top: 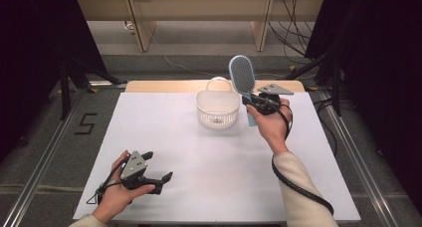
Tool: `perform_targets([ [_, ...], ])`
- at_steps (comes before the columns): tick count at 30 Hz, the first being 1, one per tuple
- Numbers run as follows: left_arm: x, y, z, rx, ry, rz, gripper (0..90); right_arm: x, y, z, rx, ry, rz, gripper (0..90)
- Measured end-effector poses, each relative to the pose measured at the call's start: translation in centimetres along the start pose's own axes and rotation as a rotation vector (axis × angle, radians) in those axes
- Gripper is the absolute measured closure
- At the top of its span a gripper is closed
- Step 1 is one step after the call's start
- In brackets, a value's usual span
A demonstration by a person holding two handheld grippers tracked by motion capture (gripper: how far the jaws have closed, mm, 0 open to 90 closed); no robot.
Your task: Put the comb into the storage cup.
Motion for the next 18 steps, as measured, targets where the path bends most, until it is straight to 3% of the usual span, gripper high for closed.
perform_targets([
  [18,0.0,-0.01,0.0,0.0,0.0,0.0,3.3,-0.52,0.59,-0.49,-0.003,-0.002,0.01,70.9],
])
Point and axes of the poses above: each handheld gripper's, and its own axes: y roughly forward along the jaws, x roughly out of its underside, z roughly to its right, the point moved 9 cm from there along y, roughly forward along the jaws, and after that the axes turned 6 degrees about -y, right-handed, at the moved point
